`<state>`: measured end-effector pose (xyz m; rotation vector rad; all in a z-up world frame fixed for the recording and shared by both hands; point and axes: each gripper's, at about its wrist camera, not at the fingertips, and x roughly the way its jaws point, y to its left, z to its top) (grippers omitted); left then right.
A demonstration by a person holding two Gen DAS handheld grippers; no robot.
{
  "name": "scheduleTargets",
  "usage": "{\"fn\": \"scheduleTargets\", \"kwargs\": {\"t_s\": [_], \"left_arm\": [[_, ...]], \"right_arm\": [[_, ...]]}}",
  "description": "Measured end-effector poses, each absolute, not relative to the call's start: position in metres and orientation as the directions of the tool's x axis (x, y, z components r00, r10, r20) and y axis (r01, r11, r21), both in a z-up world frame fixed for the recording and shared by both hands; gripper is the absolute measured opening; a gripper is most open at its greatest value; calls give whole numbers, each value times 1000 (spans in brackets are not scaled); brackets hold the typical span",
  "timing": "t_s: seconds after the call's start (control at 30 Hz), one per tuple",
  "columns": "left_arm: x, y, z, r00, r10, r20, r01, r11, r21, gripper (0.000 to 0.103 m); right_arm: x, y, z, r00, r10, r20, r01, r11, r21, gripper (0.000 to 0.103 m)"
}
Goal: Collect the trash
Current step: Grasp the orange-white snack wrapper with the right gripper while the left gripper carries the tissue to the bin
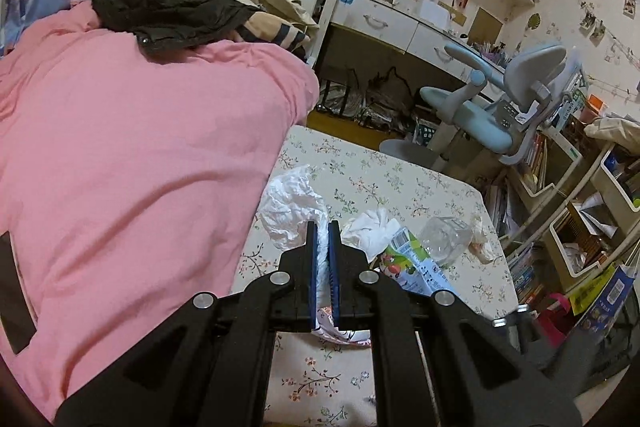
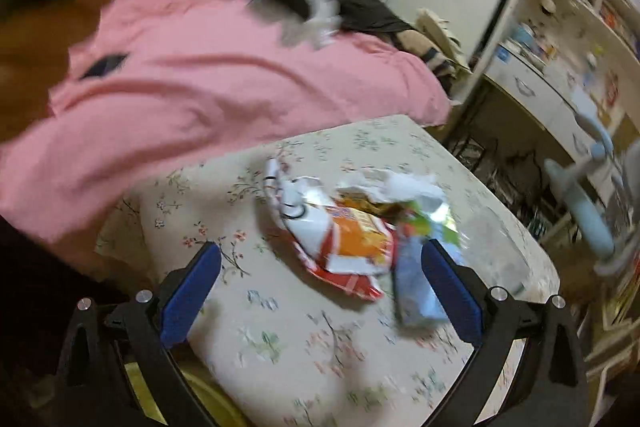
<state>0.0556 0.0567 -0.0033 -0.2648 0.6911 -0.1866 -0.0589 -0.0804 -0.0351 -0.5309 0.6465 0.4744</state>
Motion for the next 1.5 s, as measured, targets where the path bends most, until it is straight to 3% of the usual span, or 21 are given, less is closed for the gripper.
{"fn": "scheduleTargets", "kwargs": {"t_s": [0.13,0.23,0.27,0.3,0.33,0.4,0.5,0.73,1.13,1.5], "left_arm": [[57,60,4,769,-263,-583,89,947,-310,5],[58,66,7,773,-267,-576,83,942,-325,5],[60,70,8,774,-268,-574,80,940,-332,5],[61,72,8,774,-269,-574,78,939,-336,5],[63,74,9,773,-269,-574,75,938,-340,5],[64,77,9,773,-271,-573,70,935,-347,5],[65,80,10,777,-273,-567,69,933,-355,5],[58,74,9,782,-283,-555,86,932,-353,5],[-5,34,-8,760,-316,-568,188,943,-273,5],[-77,24,-27,728,-399,-557,286,916,-282,5]], "right_arm": [[-39,-63,-52,686,234,-689,-579,749,-322,91],[-27,-51,-67,673,208,-709,-588,732,-343,81],[-23,-47,-73,664,201,-720,-593,728,-344,73],[-19,-46,-77,660,188,-728,-591,727,-348,56],[-14,-46,-82,652,173,-738,-587,731,-347,47],[-10,-54,-77,634,206,-745,-583,761,-285,32],[-5,-72,-54,626,295,-722,-548,825,-137,21],[-21,-136,-7,612,553,-566,-449,832,327,20],[-112,-196,-7,622,699,-353,-343,649,679,21],[-170,-189,-67,534,669,-516,-189,690,699,21]]}}
